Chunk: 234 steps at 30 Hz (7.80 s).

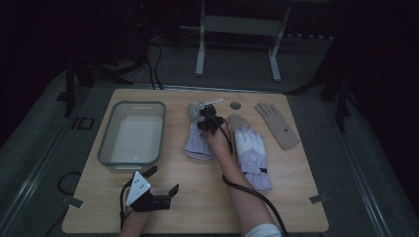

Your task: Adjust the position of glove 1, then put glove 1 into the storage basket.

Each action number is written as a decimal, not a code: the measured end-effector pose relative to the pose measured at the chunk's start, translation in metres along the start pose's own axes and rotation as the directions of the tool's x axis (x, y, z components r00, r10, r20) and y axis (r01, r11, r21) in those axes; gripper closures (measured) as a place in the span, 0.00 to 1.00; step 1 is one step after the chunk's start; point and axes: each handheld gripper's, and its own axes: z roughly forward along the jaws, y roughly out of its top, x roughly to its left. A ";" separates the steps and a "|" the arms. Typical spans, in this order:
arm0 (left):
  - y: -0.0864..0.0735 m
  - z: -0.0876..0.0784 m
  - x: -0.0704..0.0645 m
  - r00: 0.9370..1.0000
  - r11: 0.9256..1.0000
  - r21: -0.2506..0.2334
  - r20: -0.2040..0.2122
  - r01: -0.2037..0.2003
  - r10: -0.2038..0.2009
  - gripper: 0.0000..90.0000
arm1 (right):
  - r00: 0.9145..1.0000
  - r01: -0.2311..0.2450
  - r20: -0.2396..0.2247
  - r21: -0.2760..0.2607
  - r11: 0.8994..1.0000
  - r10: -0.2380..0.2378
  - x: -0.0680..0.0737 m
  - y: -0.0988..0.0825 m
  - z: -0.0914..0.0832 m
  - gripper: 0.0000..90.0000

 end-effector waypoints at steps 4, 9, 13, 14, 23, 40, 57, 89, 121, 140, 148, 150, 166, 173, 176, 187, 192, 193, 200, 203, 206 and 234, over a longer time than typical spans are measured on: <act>0.000 0.000 0.001 1.000 1.000 -0.001 -0.006 0.005 -0.005 0.02 | 1.000 0.021 -0.005 -0.041 0.999 -0.021 0.002 0.002 -0.028 0.91; 0.000 0.000 0.002 1.000 1.000 -0.002 -0.011 0.010 -0.010 0.02 | 0.999 0.031 -0.017 -0.086 0.996 -0.033 0.004 0.001 -0.061 0.92; 0.000 0.001 0.001 1.000 1.000 -0.001 -0.014 0.007 -0.007 0.02 | 1.000 0.011 -0.020 -0.089 0.996 -0.013 0.005 -0.010 -0.078 0.92; 0.000 0.001 0.001 1.000 1.000 -0.001 -0.014 0.007 -0.007 0.02 | 1.000 0.008 -0.017 -0.089 0.996 -0.010 0.006 -0.013 -0.081 0.92; -0.001 0.002 0.001 1.000 1.000 0.005 -0.018 0.004 -0.004 0.02 | 0.998 -0.031 -0.057 -0.046 0.998 0.029 0.009 -0.049 -0.071 0.92; -0.002 0.005 0.001 1.000 1.000 0.021 0.002 0.005 -0.005 0.02 | 0.997 -0.009 -0.074 0.052 0.999 0.013 -0.007 -0.070 -0.030 0.81; -0.003 0.006 0.001 1.000 1.000 0.023 0.001 0.014 -0.015 0.02 | 0.999 0.036 -0.021 -0.086 0.996 -0.038 -0.048 -0.068 -0.113 0.44; -0.004 0.007 0.002 0.999 0.999 0.024 0.010 0.033 -0.034 0.02 | 0.999 0.053 0.005 0.054 0.997 -0.054 -0.111 -0.153 -0.125 0.46; -0.004 0.007 0.002 1.000 0.999 0.030 -0.008 0.023 -0.023 0.02 | 0.995 -0.093 -0.037 -0.127 0.987 0.089 -0.114 -0.158 -0.186 0.82; -0.004 0.008 0.002 1.000 0.999 0.027 -0.009 0.019 -0.019 0.02 | 1.000 0.000 -0.016 -0.237 0.972 -0.004 -0.078 -0.090 -0.233 0.82; -0.004 0.008 0.002 1.000 1.000 0.024 -0.001 0.019 -0.019 0.02 | 0.998 0.056 -0.028 -0.230 0.971 -0.064 -0.049 -0.056 -0.228 0.82; -0.004 0.008 0.002 1.000 1.000 0.025 0.001 0.014 -0.014 0.02 | 0.996 0.073 -0.033 -0.227 0.971 -0.083 -0.039 -0.050 -0.224 0.82; -0.002 0.006 0.000 1.000 1.000 0.018 0.015 0.003 -0.004 0.02 | 0.985 0.136 -0.089 -0.113 0.984 -0.147 0.005 -0.041 -0.160 0.82; -0.001 0.006 0.000 1.000 1.000 0.014 0.014 0.007 -0.007 0.02 | 0.986 0.136 -0.095 -0.034 0.990 -0.138 0.005 -0.052 -0.132 0.82; -0.001 0.006 0.001 1.000 1.000 0.015 0.015 0.008 -0.008 0.02 | 0.986 0.136 -0.100 -0.006 0.991 -0.136 0.004 -0.057 -0.122 0.82; -0.002 0.006 0.000 1.000 1.000 0.016 0.019 0.007 -0.008 0.02 | 0.991 0.100 -0.096 0.060 0.993 -0.094 -0.002 -0.070 -0.086 0.81; -0.002 0.006 0.000 1.000 1.000 0.015 0.022 0.005 -0.005 0.02 | 0.991 0.096 -0.098 0.078 0.992 -0.088 -0.004 -0.074 -0.073 0.79; -0.002 0.006 -0.001 1.000 1.000 0.015 0.023 0.006 -0.006 0.02 | 0.991 0.096 -0.098 0.076 0.993 -0.088 -0.004 -0.076 -0.071 0.79; -0.002 0.008 -0.001 0.999 1.000 0.030 0.032 0.005 -0.006 0.02 | 0.991 0.082 -0.110 0.056 0.995 -0.076 -0.007 -0.080 -0.071 0.72; -0.002 0.009 -0.001 0.999 0.999 0.034 0.035 -0.002 0.001 0.02 | 0.988 0.095 -0.127 0.038 0.995 -0.090 -0.007 -0.079 -0.079 0.63; -0.002 0.010 0.000 0.999 0.999 0.030 0.044 0.014 -0.015 0.02 | 0.984 0.113 -0.138 0.014 0.994 -0.110 -0.010 -0.077 -0.091 0.48; 0.054 0.065 -0.025 0.980 0.974 0.223 0.199 -0.042 -0.003 0.04 | 0.986 -0.001 -0.169 -0.045 0.999 -0.007 -0.051 -0.059 -0.098 0.18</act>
